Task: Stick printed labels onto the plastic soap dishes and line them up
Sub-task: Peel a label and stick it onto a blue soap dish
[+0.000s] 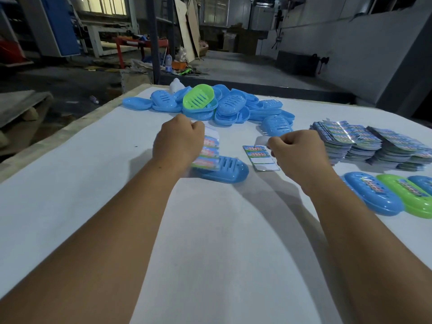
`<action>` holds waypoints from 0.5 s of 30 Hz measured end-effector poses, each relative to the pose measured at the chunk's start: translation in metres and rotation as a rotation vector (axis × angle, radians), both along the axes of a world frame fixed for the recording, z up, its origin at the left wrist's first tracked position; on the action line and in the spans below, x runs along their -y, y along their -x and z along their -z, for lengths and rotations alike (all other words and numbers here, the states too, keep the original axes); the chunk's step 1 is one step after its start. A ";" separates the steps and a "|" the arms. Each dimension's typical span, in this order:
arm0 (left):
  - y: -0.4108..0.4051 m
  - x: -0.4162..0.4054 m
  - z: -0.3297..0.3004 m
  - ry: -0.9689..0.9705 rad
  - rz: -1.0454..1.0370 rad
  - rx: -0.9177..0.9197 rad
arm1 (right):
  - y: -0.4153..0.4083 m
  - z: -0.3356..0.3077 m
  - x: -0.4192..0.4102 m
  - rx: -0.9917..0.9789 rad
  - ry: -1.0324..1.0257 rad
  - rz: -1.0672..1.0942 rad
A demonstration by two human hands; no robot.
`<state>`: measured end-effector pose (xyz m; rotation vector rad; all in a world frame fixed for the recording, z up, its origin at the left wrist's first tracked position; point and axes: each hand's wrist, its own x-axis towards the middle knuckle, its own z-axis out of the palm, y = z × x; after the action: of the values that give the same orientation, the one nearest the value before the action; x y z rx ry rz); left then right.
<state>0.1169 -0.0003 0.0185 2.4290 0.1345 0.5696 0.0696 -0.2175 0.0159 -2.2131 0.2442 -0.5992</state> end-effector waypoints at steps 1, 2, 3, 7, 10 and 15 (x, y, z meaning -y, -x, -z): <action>-0.003 -0.005 0.001 -0.069 -0.047 -0.023 | 0.000 0.000 -0.001 -0.003 0.000 -0.006; -0.006 -0.009 0.003 -0.137 -0.091 -0.052 | 0.001 0.000 -0.001 -0.006 0.003 -0.012; -0.008 -0.012 0.005 -0.203 -0.128 -0.083 | 0.001 0.000 -0.002 -0.009 0.008 -0.016; -0.015 -0.025 0.015 -0.393 -0.204 -0.215 | 0.004 -0.001 -0.004 -0.004 0.036 -0.011; -0.017 -0.032 0.017 -0.452 -0.232 -0.268 | 0.006 -0.002 -0.006 0.006 0.056 -0.010; -0.010 -0.023 0.010 -0.284 -0.147 -0.036 | 0.008 -0.003 -0.009 0.042 0.079 -0.014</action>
<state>0.1265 0.0227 0.0083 2.7217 0.2651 0.6479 0.0620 -0.2088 0.0189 -2.2739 0.1860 -0.6572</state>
